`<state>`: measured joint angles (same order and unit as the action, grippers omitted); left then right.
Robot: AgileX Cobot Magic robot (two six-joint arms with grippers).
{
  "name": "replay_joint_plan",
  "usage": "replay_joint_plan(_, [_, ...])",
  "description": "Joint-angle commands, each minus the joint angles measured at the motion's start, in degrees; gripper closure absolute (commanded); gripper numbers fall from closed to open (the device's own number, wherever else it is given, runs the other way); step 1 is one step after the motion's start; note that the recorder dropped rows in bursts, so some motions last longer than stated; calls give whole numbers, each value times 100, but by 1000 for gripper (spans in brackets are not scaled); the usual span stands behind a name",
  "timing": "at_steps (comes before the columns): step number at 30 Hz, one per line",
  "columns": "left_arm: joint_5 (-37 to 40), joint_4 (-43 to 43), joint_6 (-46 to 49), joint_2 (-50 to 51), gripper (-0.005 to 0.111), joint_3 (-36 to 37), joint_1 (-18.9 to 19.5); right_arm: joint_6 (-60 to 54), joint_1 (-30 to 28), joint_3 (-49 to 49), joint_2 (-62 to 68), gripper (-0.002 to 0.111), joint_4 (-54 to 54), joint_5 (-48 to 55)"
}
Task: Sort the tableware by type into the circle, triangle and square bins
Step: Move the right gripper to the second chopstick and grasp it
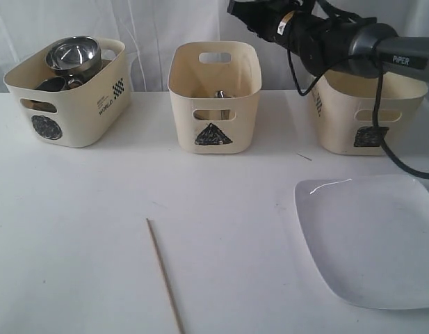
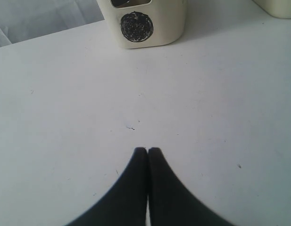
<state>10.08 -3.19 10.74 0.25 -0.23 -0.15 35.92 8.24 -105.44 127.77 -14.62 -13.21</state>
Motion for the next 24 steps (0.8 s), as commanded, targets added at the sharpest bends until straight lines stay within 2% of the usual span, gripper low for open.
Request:
replay_joint_plan(1, [-30, -14, -40, -25, 107, 23, 6, -11, 91, -69, -142, 76, -108, 439])
replay_joint_plan(7, [-30, -14, -40, -25, 107, 23, 6, -790, 203, 311, -665, 76, -108, 1536])
replay_joint_plan(12, [-30, -14, -40, -25, 107, 23, 6, -1725, 353, 1096, -1343, 76, -86, 2608])
replay_joint_plan(16, [-30, -14, -40, -25, 107, 23, 6, -1927, 637, 1755, -2098, 76, -62, 3367])
replay_joint_plan(20, [-30, -14, -40, -25, 107, 23, 6, -1927, 1304, 2285, -2886, 76, -49, 4632])
replay_joint_plan(24, [-30, -14, -40, -25, 107, 23, 6, -1611, 2151, 2628, -3183, 76, 163, 5235])
